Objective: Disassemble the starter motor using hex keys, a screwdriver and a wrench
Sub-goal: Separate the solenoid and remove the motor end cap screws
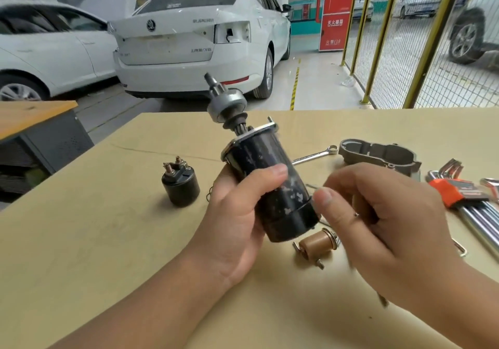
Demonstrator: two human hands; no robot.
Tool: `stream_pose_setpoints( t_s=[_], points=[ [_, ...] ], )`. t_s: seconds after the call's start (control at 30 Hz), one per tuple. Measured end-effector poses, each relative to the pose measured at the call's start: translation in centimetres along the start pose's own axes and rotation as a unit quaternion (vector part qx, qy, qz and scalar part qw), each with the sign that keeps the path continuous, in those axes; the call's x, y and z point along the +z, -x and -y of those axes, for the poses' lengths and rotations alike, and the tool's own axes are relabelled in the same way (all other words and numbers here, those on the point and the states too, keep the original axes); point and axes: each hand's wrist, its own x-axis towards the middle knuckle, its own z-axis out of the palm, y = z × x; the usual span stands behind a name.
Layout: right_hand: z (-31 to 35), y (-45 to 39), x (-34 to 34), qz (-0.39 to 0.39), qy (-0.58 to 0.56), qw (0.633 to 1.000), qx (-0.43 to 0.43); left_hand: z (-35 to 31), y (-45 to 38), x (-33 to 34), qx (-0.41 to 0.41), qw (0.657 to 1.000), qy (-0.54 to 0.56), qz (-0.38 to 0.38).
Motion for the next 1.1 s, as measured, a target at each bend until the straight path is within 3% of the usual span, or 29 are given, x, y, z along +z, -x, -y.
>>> stream_pose_setpoints(
  t_s=[0.1, 0.23, 0.3, 0.37, 0.5, 0.63, 0.97, 1.1],
  points=[
    [0.1, 0.0, -0.2, 0.008, -0.069, 0.996, 0.064, -0.6, 0.0, -0.8, 0.127, 0.969, -0.214, -0.006],
    [0.2, -0.4, -0.8, 0.01, -0.21, 0.969, 0.131, -0.5, 0.6, -0.8, 0.271, 0.868, -0.416, -0.006],
    [0.4, -0.6, -1.0, 0.052, -0.24, 0.96, 0.136, -0.1, 1.1, -0.2, 0.31, 0.825, -0.472, -0.009],
    [0.8, -0.8, -0.9, 0.08, -0.282, 0.945, 0.144, 0.1, 1.5, 0.4, 0.324, 0.807, -0.494, -0.007],
    [1.2, -0.9, -1.2, 0.037, -0.281, 0.949, 0.136, 0.2, 1.9, 0.9, 0.377, 0.744, -0.551, 0.014],
    [1.6, -1.1, -1.4, 0.017, -0.266, 0.953, 0.146, 0.1, 1.8, 0.8, 0.388, 0.73, -0.562, -0.003],
    [2.0, -0.9, -1.6, -0.017, -0.257, 0.948, 0.185, -0.1, 0.6, -0.2, 0.48, 0.655, -0.582, -0.026],
    [2.0, -1.3, -2.1, -0.036, -0.231, 0.962, 0.139, -0.6, 0.2, -0.5, 0.482, 0.668, -0.567, -0.006]
  ],
)
